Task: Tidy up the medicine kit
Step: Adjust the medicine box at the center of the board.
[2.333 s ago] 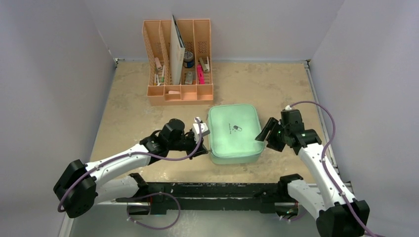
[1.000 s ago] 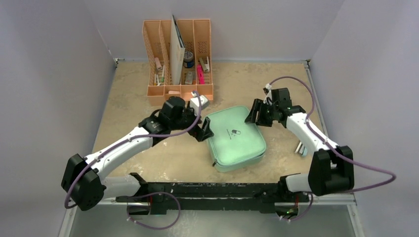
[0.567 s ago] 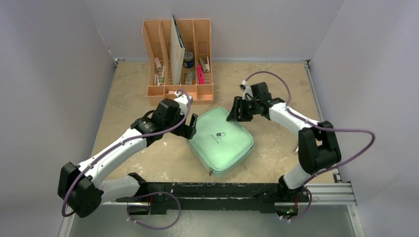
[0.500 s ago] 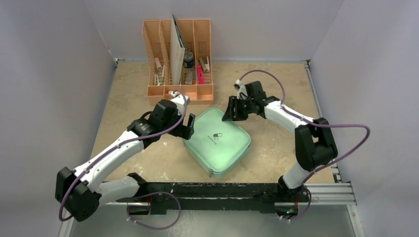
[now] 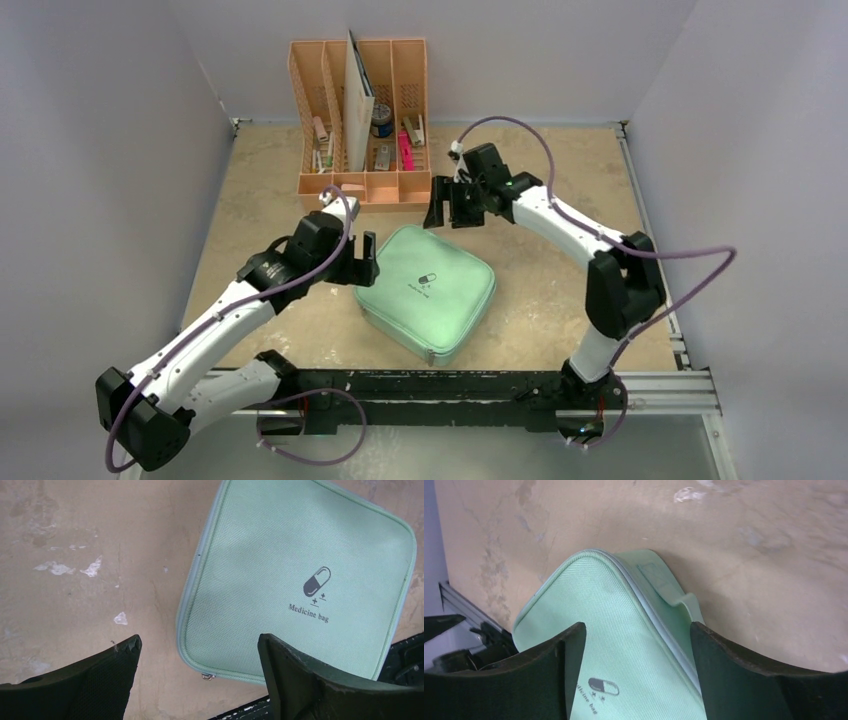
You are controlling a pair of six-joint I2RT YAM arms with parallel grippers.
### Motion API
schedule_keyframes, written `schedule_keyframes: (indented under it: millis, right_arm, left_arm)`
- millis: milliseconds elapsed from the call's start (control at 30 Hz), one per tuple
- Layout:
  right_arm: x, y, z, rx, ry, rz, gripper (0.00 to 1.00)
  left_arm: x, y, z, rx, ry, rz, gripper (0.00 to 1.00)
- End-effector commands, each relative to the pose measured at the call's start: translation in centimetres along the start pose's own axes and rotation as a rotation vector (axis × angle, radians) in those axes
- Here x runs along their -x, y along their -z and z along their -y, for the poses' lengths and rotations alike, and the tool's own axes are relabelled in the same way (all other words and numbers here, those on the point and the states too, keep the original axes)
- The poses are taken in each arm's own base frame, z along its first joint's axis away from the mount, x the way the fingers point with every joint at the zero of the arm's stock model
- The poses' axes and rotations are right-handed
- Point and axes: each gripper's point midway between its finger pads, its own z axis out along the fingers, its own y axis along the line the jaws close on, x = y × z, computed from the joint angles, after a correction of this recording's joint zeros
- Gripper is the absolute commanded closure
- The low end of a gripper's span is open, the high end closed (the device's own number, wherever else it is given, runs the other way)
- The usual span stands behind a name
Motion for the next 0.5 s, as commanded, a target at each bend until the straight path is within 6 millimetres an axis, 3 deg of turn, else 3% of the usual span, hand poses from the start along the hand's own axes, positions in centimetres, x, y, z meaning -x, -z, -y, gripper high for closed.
schedule_keyframes:
  millis: [0, 67, 233, 467]
  right_arm:
    - [-0.6, 4.9, 1.3, -0.139, -0.11, 0.09, 0.2]
    - [-2.2, 6.3, 1.9, -0.171, -0.175, 0.104, 0.16]
    - [-6.9, 8.8, 4.6, -0.283, -0.282, 0.102, 0.13]
    - [-11.0, 10.9, 5.8, -0.302, -0.436, 0.13, 0.14]
  left_arm:
    - [0.4, 0.1, 2.4, -0.127, -0.036, -0.026, 0.14]
    - [1.2, 0.7, 3.4, -0.175, -0.069, -0.028, 0.14]
    - [2.4, 1.1, 3.9, -0.204, -0.174, -0.018, 0.14]
    - [0.9, 1.1, 4.4, -0.247, -0.179, -0.069, 0.15]
